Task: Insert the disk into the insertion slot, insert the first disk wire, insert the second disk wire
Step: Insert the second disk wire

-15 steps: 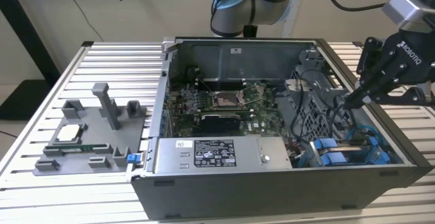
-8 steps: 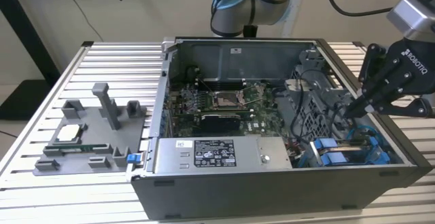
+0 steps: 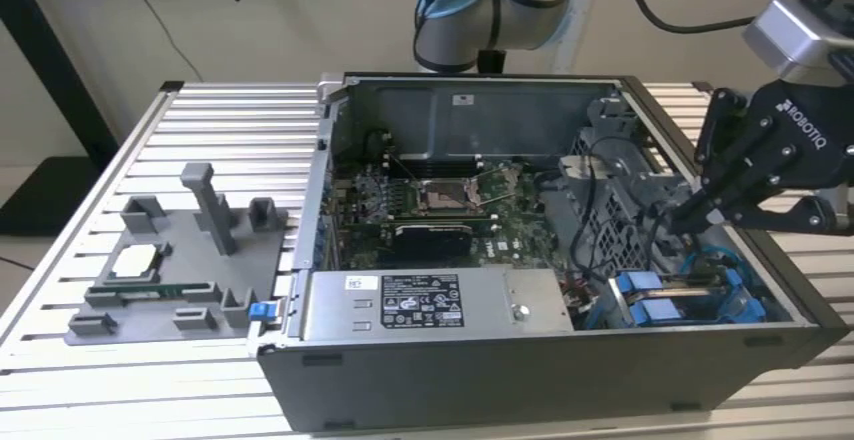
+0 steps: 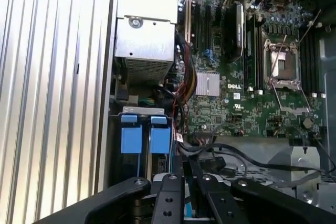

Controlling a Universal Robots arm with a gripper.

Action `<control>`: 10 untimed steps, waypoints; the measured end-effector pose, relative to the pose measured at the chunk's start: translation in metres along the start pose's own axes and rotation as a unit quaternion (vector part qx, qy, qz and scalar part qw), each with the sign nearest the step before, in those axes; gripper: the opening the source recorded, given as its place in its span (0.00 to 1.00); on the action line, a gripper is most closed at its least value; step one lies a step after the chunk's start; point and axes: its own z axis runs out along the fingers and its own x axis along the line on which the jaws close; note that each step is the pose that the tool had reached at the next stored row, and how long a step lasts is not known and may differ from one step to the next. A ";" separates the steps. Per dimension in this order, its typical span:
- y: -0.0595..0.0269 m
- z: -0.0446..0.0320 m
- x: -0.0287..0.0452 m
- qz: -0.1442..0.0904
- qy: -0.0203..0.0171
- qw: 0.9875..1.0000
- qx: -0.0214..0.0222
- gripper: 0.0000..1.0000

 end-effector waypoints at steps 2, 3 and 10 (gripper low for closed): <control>0.0042 0.0008 0.0005 -0.001 0.000 1.000 0.005 0.00; 0.0050 0.0008 0.0014 -0.001 0.000 1.000 0.007 0.00; 0.0078 -0.0050 0.0215 -0.002 -0.002 1.000 0.009 0.00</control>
